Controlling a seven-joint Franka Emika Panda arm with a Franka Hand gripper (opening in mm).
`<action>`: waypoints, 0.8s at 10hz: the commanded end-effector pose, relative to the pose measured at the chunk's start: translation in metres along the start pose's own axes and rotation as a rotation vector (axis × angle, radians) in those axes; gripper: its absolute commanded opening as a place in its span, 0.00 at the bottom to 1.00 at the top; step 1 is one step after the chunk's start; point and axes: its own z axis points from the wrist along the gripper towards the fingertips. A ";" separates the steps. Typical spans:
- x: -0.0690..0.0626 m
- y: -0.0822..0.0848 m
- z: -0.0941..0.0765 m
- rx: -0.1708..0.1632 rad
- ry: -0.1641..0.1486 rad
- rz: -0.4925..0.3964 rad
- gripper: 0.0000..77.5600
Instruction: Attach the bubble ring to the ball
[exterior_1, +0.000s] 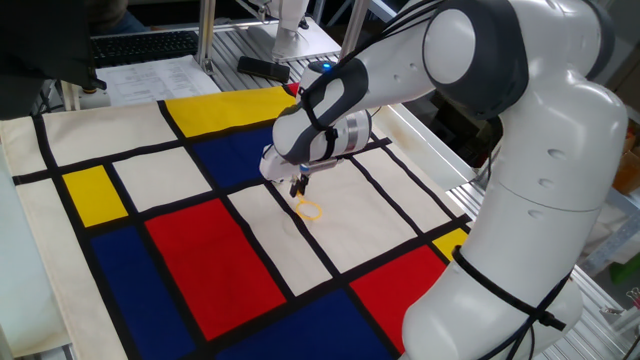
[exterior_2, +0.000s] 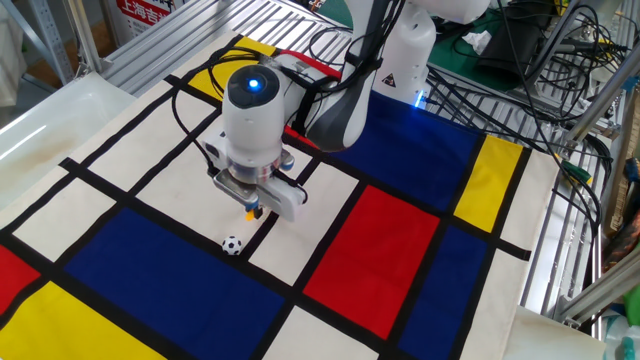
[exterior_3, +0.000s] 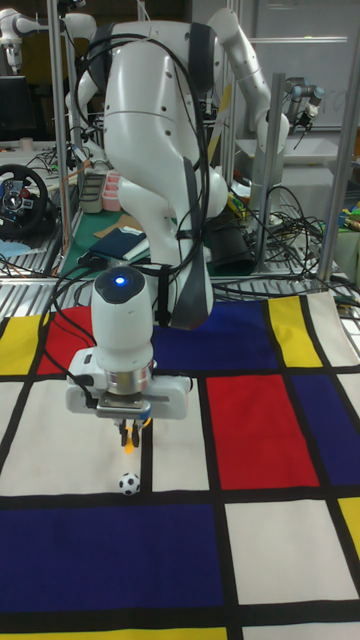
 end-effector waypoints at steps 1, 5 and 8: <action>-0.006 -0.001 -0.012 0.000 -0.006 0.052 0.02; -0.027 0.007 -0.024 -0.001 -0.007 0.157 0.02; -0.041 0.009 -0.034 0.000 -0.009 0.214 0.02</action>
